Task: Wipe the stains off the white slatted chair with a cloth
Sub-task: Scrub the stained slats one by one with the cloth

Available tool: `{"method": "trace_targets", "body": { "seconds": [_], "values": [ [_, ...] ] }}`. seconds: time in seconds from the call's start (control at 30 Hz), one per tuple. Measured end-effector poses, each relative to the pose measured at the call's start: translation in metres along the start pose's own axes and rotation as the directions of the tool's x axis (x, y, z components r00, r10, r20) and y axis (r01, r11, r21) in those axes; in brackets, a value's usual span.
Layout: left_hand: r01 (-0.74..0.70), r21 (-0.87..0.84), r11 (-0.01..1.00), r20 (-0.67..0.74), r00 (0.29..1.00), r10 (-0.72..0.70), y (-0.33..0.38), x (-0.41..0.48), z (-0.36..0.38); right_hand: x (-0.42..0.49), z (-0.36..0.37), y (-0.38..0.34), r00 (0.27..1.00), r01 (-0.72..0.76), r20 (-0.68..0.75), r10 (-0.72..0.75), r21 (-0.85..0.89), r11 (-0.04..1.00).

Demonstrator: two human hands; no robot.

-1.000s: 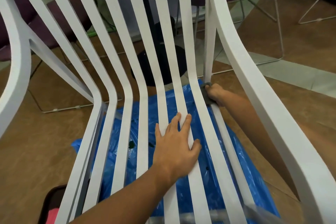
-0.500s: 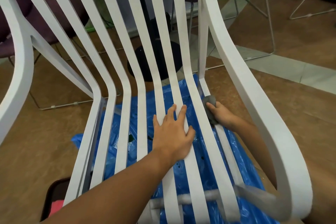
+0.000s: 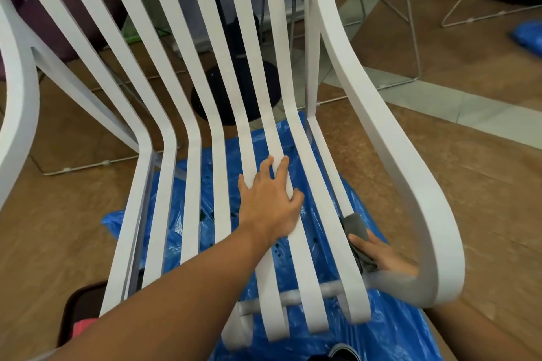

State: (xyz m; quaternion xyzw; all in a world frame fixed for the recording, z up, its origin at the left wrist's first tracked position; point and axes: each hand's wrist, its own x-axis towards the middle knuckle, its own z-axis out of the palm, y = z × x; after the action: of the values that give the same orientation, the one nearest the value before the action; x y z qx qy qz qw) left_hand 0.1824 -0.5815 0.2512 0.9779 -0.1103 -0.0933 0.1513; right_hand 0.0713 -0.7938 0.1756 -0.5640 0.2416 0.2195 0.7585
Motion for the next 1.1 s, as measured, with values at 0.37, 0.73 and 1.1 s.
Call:
{"method": "trace_targets", "body": {
  "seconds": [0.37,0.73,1.1],
  "values": [
    [-0.009,-0.010,1.000,0.011,1.000,0.009,0.000,0.001,0.003,0.045,0.010,-0.036,0.991,0.076,-0.076,-0.108,-0.338,0.938],
    [0.004,-0.095,0.995,0.002,1.000,-0.003,-0.003,0.000,-0.002,0.170,0.032,-0.138,0.988,0.109,-0.061,-0.145,-0.398,0.911],
    [0.010,-0.098,0.995,0.003,1.000,-0.010,-0.002,0.001,-0.003,0.238,0.039,-0.182,0.993,0.054,-0.069,-0.091,-0.415,0.908]
  ]
}}
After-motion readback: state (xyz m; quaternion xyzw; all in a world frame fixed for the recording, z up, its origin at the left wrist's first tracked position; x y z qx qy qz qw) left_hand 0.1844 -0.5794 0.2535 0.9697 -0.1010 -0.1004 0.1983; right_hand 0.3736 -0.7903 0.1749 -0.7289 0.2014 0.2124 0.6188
